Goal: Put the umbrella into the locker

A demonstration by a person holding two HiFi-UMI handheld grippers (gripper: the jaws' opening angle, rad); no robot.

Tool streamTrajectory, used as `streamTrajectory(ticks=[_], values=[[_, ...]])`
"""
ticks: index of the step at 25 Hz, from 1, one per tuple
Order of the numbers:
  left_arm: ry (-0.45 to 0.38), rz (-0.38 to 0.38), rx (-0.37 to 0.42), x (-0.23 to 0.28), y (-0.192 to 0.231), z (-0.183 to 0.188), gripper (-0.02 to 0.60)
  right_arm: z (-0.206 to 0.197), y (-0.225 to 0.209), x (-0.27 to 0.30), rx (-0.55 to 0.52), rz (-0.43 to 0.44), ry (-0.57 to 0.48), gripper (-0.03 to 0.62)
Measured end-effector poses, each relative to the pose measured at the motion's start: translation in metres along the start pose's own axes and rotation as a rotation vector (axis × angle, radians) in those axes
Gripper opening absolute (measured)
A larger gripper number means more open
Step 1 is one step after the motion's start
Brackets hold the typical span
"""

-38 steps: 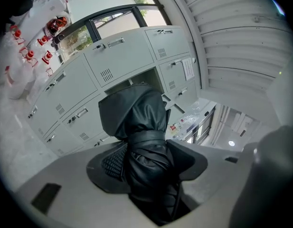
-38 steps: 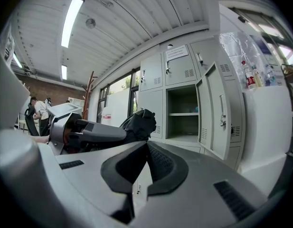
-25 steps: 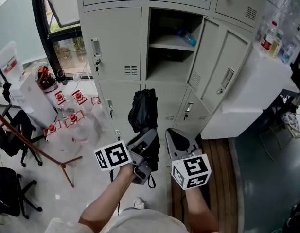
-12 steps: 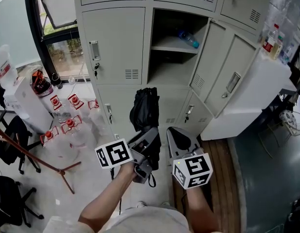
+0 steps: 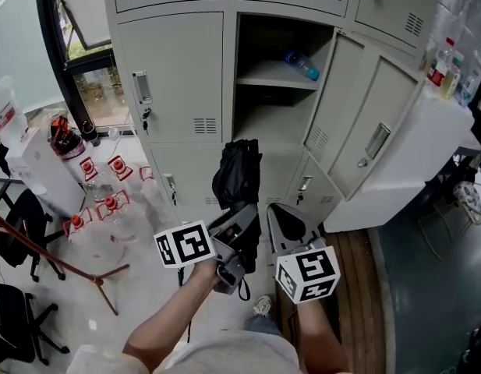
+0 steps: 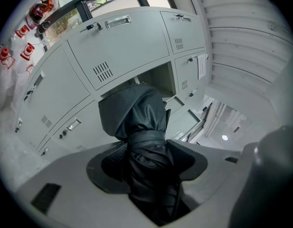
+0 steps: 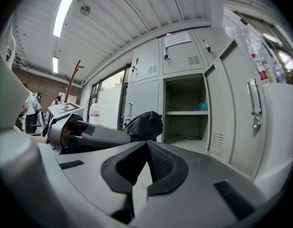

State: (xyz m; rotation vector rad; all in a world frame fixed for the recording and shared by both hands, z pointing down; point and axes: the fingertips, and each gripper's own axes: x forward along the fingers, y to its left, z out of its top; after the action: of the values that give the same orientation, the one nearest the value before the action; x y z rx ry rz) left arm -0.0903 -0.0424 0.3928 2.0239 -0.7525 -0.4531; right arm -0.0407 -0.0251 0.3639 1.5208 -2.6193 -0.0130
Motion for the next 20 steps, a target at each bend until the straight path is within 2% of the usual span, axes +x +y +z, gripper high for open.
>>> streamTrajectory(ticks=[20], values=[[-0.034, 0.092, 0.008, 0.134, 0.028, 0.024, 0.245, -0.003, -0.126, 0.065, 0.029, 0.080, -0.019, 0.002]])
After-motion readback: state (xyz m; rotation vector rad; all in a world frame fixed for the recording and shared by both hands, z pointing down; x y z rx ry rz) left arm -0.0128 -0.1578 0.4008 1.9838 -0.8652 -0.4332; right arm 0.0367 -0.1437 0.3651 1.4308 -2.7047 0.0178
